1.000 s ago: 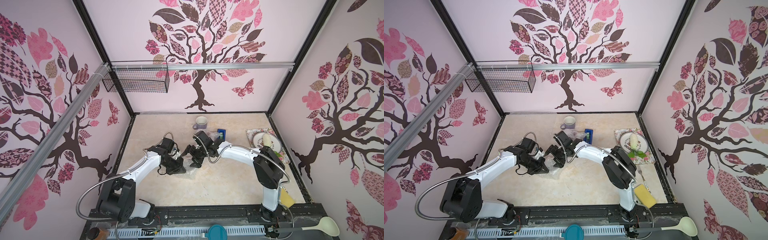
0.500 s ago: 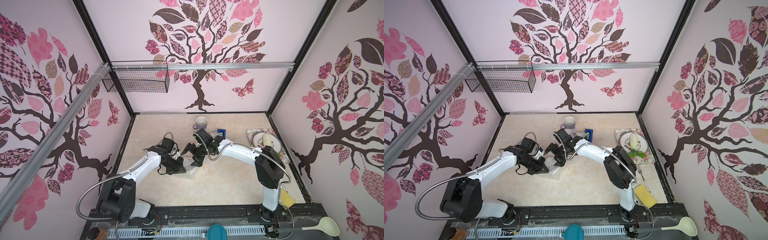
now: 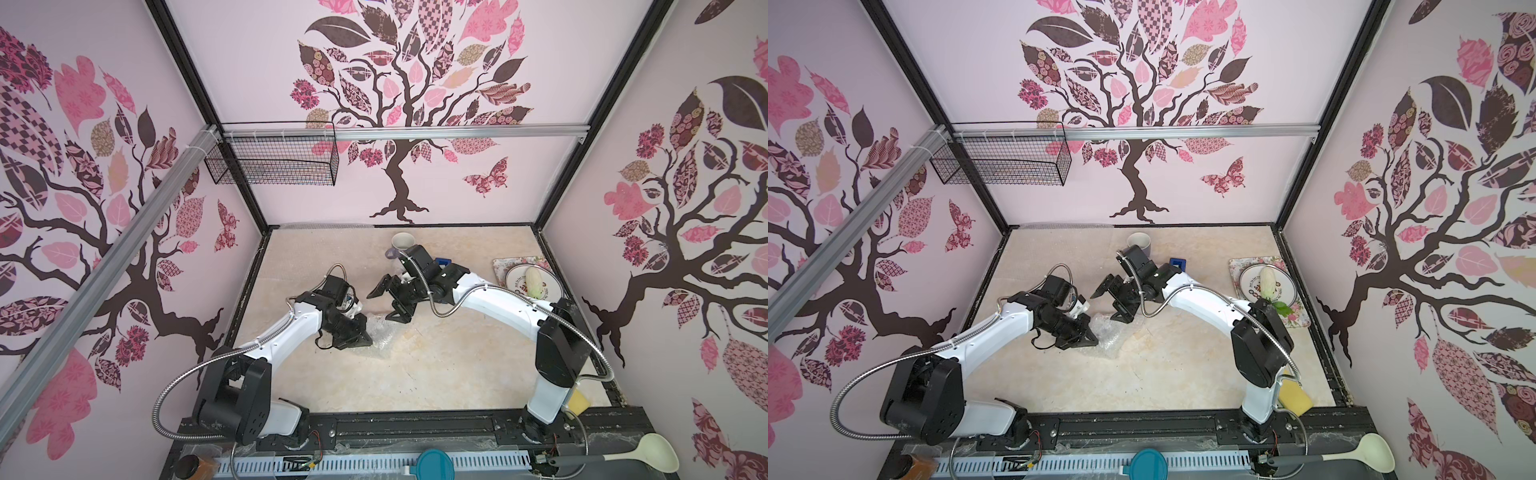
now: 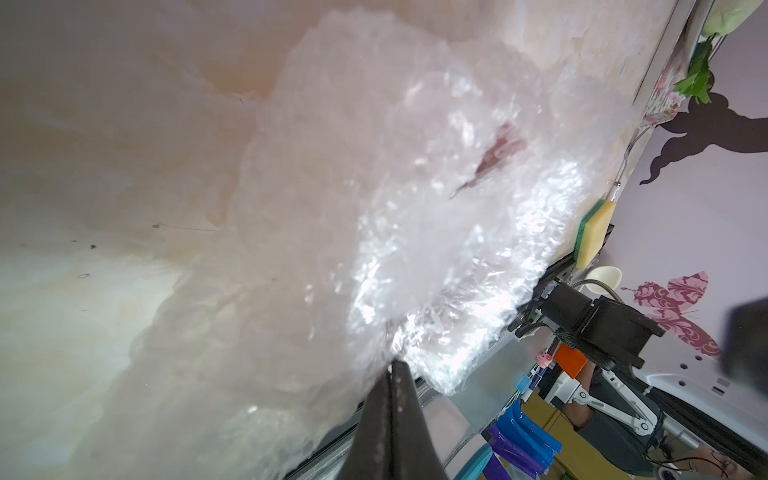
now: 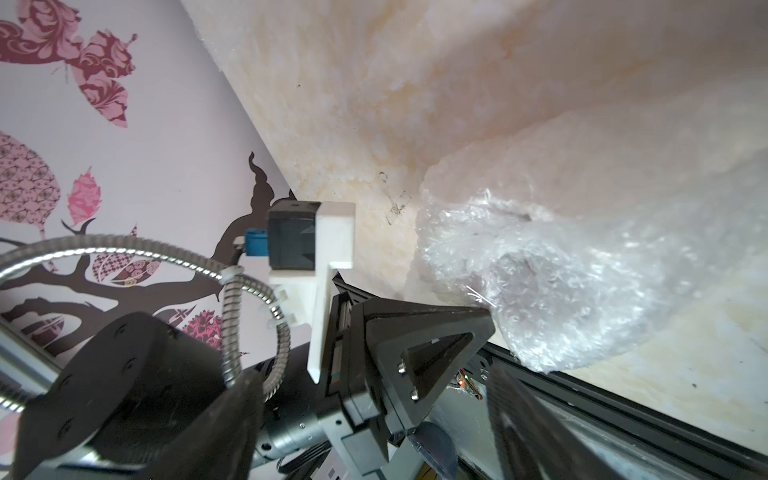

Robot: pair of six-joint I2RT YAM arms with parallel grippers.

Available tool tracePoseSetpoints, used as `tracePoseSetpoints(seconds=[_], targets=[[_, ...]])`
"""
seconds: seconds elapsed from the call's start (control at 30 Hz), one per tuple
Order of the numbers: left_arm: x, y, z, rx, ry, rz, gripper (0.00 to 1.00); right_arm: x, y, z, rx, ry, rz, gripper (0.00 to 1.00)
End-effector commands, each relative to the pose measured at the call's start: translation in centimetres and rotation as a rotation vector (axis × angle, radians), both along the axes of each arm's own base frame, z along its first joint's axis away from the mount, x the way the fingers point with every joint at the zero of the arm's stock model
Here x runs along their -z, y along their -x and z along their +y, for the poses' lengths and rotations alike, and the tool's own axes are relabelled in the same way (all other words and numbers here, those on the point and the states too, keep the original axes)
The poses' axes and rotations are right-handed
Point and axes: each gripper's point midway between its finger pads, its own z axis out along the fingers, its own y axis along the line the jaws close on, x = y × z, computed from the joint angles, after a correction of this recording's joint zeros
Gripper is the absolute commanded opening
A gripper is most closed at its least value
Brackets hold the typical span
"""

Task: Wrap mugs in bubble wrap
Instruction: Stick the tape on the bubble wrap.

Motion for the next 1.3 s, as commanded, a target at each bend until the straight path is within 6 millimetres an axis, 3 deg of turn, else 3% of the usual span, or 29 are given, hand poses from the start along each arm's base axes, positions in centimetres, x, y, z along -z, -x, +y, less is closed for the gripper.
tracePoseSetpoints(seconds=[0.0,0.13,0.2,0.43,0.73,0.9,1.13,1.27], targets=[[2.0,-0.1,1.3,-0.018,-0.092,-0.005,0.0,-0.5,-0.4,-0.2,-0.045,-0.009,-0.046,0.6],[2.0,-0.2,1.4,-0.023,-0.093,-0.009,0.0,1.0,0.1,1.3,-0.146,-0.05,-0.037,0.08],[1.8,-0.3,1.3,-0.023,-0.089,-0.012,0.0,1.7,0.7,1.7,-0.193,-0.052,-0.034,0.0],[1.8,-0.4,1.3,-0.017,-0.089,-0.012,0.0,5.6,2.0,1.5,-0.261,0.004,0.013,0.0],[1.6,-0.5,1.3,-0.017,-0.094,-0.015,0.0,11.0,1.8,-0.2,-0.304,0.197,0.032,0.0],[1.8,-0.4,1.3,-0.017,-0.094,-0.012,0.0,12.9,0.9,-0.9,-0.279,0.277,0.01,0.0],[1.8,-0.5,1.3,-0.017,-0.092,-0.012,0.0,13.3,0.3,-0.9,-0.239,0.296,-0.025,0.0],[0.9,-0.8,1.0,-0.017,-0.07,-0.04,0.0,11.2,-0.5,-0.8,-0.221,0.289,-0.072,0.0]])
